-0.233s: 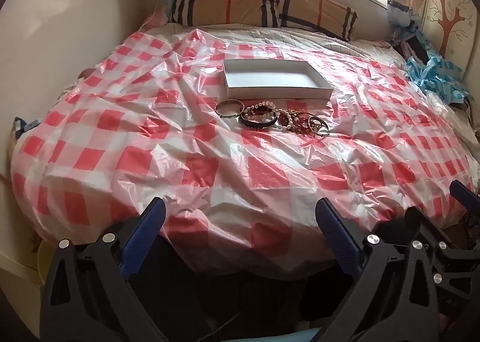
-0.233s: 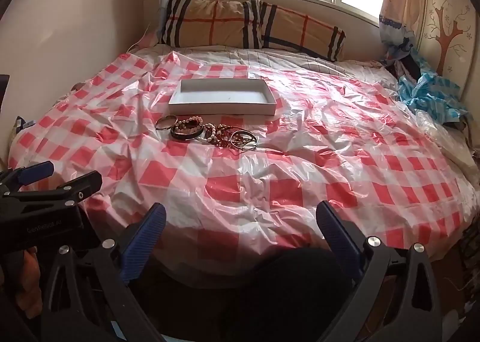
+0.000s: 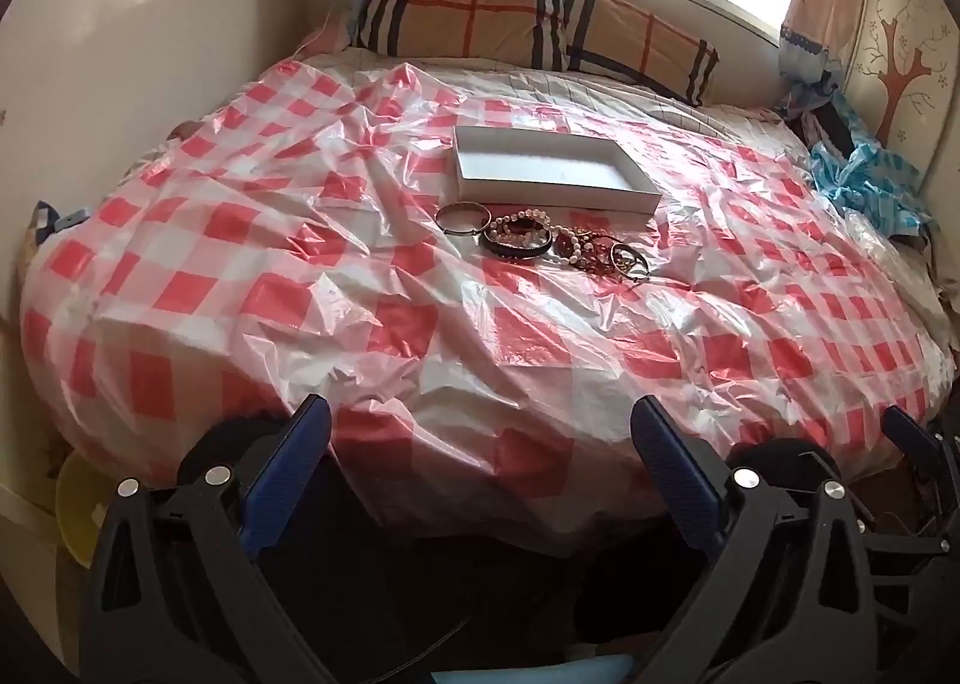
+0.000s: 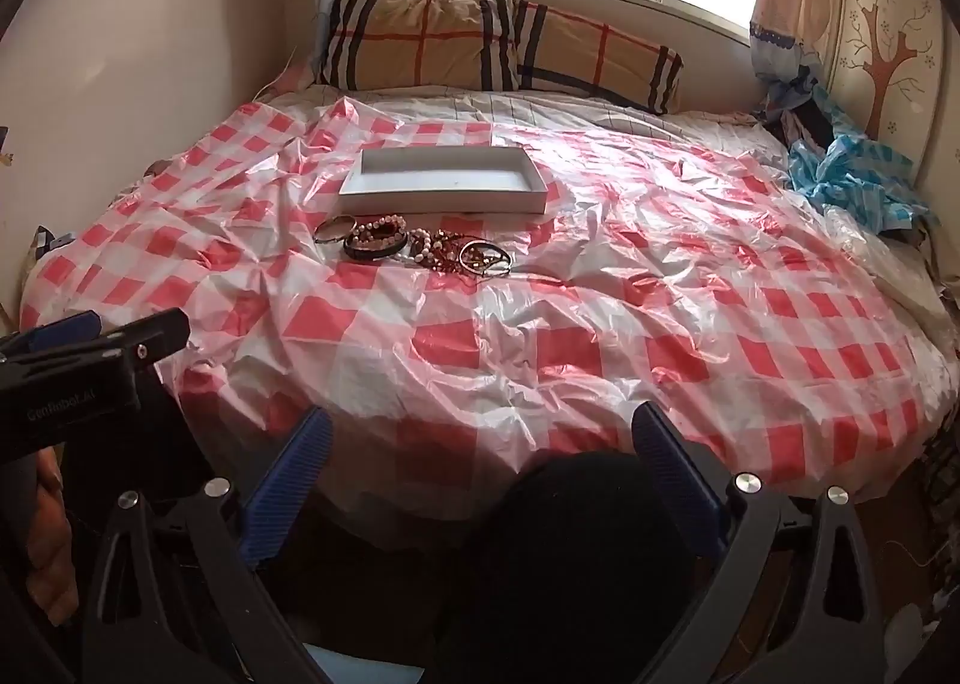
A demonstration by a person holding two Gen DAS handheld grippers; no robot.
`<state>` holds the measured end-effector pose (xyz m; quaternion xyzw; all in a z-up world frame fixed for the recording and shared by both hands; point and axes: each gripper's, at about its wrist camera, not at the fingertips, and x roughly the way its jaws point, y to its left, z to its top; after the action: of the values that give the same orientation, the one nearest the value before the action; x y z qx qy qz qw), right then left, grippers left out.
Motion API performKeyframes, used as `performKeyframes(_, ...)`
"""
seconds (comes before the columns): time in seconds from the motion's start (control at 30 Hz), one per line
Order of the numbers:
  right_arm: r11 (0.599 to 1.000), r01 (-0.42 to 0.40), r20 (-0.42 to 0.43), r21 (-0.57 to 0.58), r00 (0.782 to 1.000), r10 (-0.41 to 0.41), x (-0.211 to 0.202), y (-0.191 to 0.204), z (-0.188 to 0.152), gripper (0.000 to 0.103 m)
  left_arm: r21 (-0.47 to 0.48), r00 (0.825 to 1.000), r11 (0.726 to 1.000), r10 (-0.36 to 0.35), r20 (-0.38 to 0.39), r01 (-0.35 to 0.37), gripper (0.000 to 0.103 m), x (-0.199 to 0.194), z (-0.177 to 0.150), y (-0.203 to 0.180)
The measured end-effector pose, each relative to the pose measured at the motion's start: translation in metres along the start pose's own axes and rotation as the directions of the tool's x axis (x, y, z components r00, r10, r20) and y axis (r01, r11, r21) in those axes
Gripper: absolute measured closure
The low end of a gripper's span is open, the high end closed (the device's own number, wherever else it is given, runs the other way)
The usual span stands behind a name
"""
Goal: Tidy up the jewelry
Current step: 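Move both tools toward the bracelet pile beside the white box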
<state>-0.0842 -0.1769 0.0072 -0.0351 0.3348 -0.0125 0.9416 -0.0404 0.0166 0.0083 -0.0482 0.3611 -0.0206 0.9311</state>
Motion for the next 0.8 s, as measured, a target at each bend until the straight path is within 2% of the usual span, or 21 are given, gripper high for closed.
performKeyframes(0.03, 1.0, -0.006, -0.036, 0.007, 0.999, 0.006, 0.006, -0.001, -0.002, 0.007, 0.012, 1.0, 1.0, 0.002, -0.008, -0.002, 0.006, -0.004, -0.004, 0.0)
performKeyframes(0.07, 1.0, -0.006, -0.046, 0.008, 0.999, 0.006, 0.006, -0.001, -0.005, 0.007, 0.018, 0.997, 0.999, 0.028, -0.065, -0.027, 0.006, 0.0, 0.0, -0.007)
performKeyframes(0.1, 1.0, -0.011, -0.076, 0.01, 0.997, 0.012, 0.018, -0.001, -0.003, 0.007, 0.017, 0.995, 0.999, 0.036, -0.088, -0.034, 0.006, 0.008, -0.001, -0.008)
performKeyframes(0.43, 0.999, -0.012, -0.142, 0.033, 0.99, 0.017, 0.034, -0.004, -0.007, 0.007, 0.039, 0.989, 0.996, 0.081, -0.125, -0.076, 0.006, 0.029, -0.007, -0.005)
performKeyframes(0.8, 0.999, -0.016, -0.148, 0.036, 0.989, 0.021, 0.037, -0.004, -0.012, 0.007, 0.065, 0.985, 0.993, 0.108, -0.131, -0.101, 0.006, 0.033, -0.011, -0.01)
